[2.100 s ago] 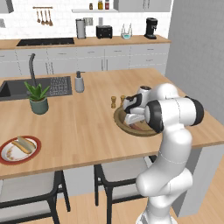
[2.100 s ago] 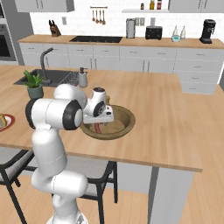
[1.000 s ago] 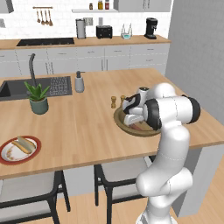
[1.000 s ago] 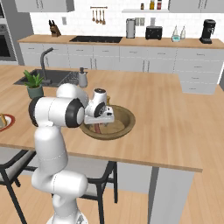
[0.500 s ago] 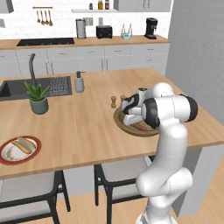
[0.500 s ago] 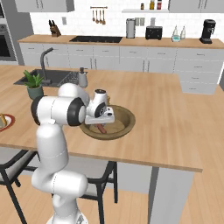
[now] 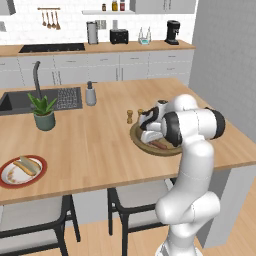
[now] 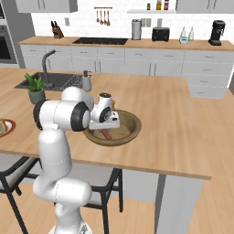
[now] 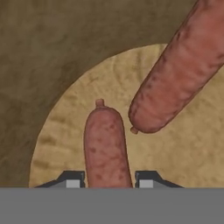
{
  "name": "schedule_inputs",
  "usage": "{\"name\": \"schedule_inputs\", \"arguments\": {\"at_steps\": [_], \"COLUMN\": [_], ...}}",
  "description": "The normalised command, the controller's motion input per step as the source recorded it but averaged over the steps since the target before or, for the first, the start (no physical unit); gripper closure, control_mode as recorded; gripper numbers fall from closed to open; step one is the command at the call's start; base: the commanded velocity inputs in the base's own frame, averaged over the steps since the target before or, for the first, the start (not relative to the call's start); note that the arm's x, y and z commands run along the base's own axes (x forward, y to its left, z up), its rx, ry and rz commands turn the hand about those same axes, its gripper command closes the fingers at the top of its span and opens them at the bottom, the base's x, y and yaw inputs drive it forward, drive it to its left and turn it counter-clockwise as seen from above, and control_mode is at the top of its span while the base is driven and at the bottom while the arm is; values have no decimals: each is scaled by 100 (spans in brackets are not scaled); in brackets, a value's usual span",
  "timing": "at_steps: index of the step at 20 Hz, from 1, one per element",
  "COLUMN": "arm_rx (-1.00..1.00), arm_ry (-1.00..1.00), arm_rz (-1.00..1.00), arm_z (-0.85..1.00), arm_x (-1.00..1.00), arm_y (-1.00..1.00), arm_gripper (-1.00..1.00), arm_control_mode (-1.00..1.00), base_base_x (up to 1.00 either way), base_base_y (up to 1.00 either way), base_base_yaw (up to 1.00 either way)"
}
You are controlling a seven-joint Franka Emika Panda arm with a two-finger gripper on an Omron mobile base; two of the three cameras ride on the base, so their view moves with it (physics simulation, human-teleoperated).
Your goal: Place one bun and one sausage from the bowl on each plate.
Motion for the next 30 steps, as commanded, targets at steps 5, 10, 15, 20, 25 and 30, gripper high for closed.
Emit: {"name": "schedule_inputs", "arguments": {"at_steps": [5,10,15,20,25,30], "arm_rx": [0,0,0,0,0,0], "arm_ry": [0,0,0,14,26,20], "arm_rz": [0,0,1,2,1,1], "arm_z": [23,50,90,100,82,66], "arm_x": [-1,-19,-53,-56,-79,-100], "arm_y": [0,1,5,0,0,0], "arm_gripper": [100,100,100,100,100,100], "arm_control_mode": [-100,-100,-100,-100,-100,-100], "base_base_x": [0,0,0,0,0,0], "base_base_y": [0,0,0,0,0,0], "base_base_yaw": [0,0,0,0,0,0]}}
